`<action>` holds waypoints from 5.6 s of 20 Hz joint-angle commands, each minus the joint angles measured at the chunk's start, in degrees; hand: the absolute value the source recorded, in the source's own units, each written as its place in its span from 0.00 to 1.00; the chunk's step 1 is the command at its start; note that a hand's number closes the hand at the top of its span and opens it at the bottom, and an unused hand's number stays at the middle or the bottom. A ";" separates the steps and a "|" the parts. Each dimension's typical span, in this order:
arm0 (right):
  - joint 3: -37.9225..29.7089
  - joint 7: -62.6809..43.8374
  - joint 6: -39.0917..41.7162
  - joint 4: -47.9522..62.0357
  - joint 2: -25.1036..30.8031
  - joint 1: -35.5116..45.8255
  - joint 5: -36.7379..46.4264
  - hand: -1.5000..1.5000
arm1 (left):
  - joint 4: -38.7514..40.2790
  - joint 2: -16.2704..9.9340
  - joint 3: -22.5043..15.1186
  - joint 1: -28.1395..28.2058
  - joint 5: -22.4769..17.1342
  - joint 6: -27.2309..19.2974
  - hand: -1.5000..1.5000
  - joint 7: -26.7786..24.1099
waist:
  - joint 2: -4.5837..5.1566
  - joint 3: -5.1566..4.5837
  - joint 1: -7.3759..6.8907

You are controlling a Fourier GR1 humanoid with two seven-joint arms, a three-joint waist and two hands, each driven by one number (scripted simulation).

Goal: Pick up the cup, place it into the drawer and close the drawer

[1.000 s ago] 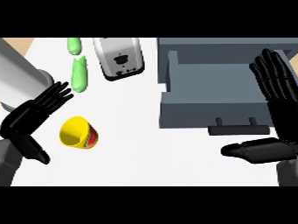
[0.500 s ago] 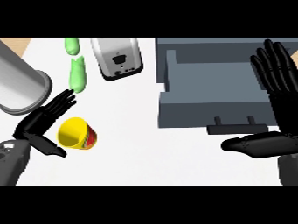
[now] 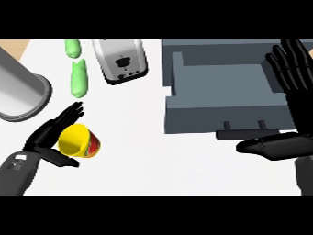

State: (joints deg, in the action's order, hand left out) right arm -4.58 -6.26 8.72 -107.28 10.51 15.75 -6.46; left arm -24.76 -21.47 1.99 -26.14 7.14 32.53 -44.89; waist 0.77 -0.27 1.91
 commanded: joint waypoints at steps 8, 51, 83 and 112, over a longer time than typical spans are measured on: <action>-0.02 2.46 1.47 1.62 0.27 -0.98 0.14 0.00 | 7.59 1.16 -1.70 -2.60 1.44 4.96 0.00 -13.56 | 0.45 -0.11 0.97; -3.77 -0.57 2.40 0.15 2.43 -1.77 -2.14 0.00 | -3.39 13.15 11.39 -9.81 -14.25 -21.19 1.00 -14.16 | -0.81 0.27 -1.57; -3.45 3.07 3.03 4.42 1.91 1.29 -0.78 0.00 | 3.31 21.46 -11.28 -51.61 -21.64 -53.40 1.00 30.35 | 0.27 0.37 2.68; 12.95 -4.64 28.19 6.41 9.59 7.03 -9.08 1.00 | 0.39 21.47 -18.40 -45.47 -42.52 -49.53 0.00 17.25 | 1.28 0.23 7.36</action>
State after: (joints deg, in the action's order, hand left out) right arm 5.38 -8.27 31.28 -100.98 15.29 22.80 -17.21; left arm -24.09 0.00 -16.96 -71.93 -32.77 -15.74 -24.58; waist 2.34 -0.02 10.36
